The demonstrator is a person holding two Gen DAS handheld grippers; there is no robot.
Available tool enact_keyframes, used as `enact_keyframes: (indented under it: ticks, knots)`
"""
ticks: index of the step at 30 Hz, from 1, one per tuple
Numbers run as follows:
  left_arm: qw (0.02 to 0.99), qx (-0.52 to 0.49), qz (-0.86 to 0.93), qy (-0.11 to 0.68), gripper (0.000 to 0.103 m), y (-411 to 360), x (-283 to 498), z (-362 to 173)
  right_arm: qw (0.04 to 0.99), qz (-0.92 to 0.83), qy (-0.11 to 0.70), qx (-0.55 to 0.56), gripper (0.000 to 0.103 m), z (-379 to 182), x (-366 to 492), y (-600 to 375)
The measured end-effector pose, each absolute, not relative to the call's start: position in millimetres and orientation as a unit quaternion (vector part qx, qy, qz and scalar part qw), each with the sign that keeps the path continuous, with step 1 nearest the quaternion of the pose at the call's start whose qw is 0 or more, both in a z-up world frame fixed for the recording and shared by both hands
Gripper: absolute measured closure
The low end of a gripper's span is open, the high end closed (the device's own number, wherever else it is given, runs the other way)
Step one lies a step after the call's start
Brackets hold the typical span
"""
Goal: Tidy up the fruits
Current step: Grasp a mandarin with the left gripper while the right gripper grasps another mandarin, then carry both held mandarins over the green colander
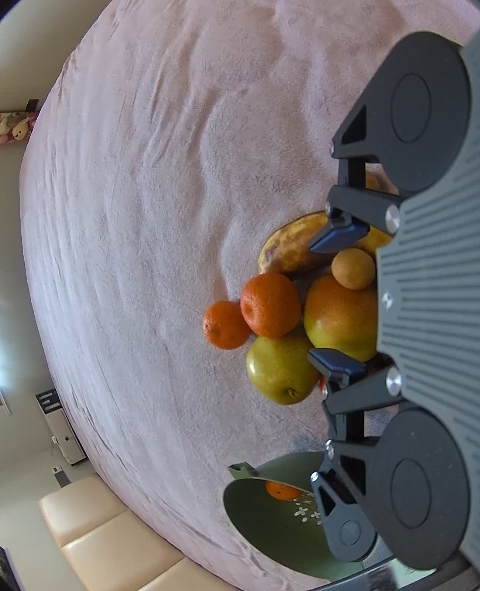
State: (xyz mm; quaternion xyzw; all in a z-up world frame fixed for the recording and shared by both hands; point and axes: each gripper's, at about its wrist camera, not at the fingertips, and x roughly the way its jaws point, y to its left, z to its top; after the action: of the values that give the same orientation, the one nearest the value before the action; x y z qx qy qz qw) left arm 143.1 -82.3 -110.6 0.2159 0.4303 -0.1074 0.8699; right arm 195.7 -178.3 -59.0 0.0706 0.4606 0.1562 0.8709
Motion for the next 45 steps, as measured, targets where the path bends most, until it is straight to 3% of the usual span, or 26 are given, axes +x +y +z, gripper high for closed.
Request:
enact_keyframes:
  ticks: [11, 24, 28, 32, 45]
  knots:
    - [0.878, 0.119, -0.094, 0.454, 0.052, -60, 146, -90, 0.885, 0.181, 0.425, 0.049, 0.047, -57, 210, -165]
    - [0.893, -0.012, -0.079, 0.444, 0.052, -25, 145, -48, 0.872, 0.165, 0.444, 0.124, 0.046, -76, 233, -176]
    - [0.893, -0.024, -0.070, 0.443, 0.052, -21, 147, -45, 0.875, 0.162, 0.442, 0.116, 0.048, -77, 232, -172]
    - [0.892, -0.030, -0.061, 0.448, 0.052, -18, 148, -46, 0.875, 0.167, 0.444, 0.094, 0.059, -77, 230, -168]
    - [0.901, -0.046, -0.049, 0.428, 0.052, -7, 140, -29, 0.887, 0.155, 0.429, 0.068, 0.061, -68, 222, -162]
